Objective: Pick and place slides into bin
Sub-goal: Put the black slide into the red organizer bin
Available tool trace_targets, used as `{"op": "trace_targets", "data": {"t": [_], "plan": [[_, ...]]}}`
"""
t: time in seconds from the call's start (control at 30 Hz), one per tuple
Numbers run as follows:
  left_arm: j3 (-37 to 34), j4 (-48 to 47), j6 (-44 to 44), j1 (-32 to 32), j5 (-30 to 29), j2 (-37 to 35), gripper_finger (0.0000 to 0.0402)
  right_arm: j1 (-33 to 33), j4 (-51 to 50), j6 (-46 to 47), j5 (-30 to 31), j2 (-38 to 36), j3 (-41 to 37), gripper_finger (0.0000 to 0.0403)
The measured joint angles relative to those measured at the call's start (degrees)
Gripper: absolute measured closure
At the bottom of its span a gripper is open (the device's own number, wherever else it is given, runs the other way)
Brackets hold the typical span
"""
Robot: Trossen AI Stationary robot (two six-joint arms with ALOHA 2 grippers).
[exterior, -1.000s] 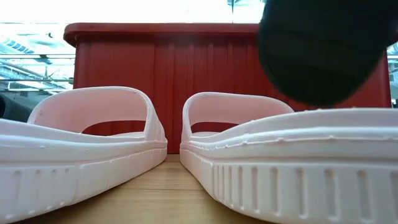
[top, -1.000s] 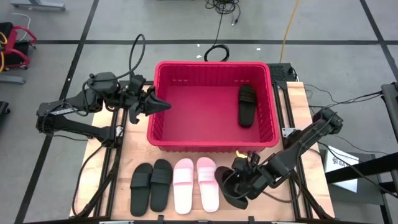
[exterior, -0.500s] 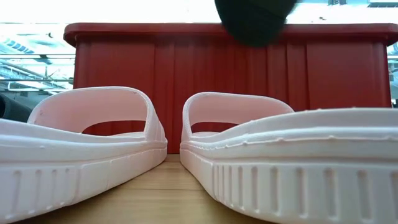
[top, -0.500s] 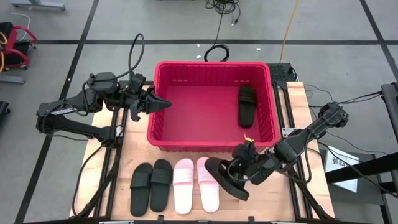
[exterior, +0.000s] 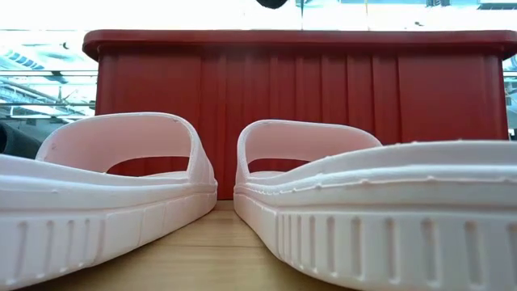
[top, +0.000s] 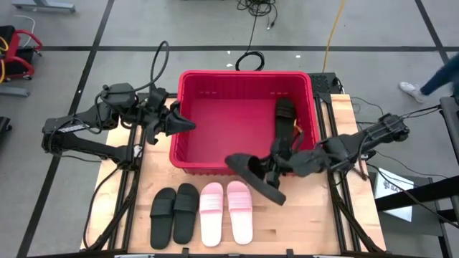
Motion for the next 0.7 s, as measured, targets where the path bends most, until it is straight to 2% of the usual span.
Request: {"op": "trace_targets", "data": {"t": [0.27,0.37,0.5,0.6,0.7], "plan": [[0.1,3.6,6.9,-0.8,-2.0,0.5,0.0375,-4.1,8.7,-6.8,-1.7,-2.5,0.0,0.0400],[0.1,4.8,7.8,-0.8,-3.1,0.6,0.0375,-5.4,12.2,-7.2,-2.0,-2.5,0.0,0.0399],[0.1,6.1,8.5,-0.8,-3.1,1.0,0.0373,-7.0,16.7,-6.8,-5.6,-2.0,0.0,0.0399],[0.1,5.9,9.0,-0.8,-4.1,1.7,0.0349,-7.9,20.4,-5.1,-9.2,-1.8,-1.0,0.0399],[0.1,5.9,9.0,-0.8,-4.6,2.1,0.0304,-8.6,23.9,-2.6,-12.5,-1.8,-2.5,0.0399]]}}
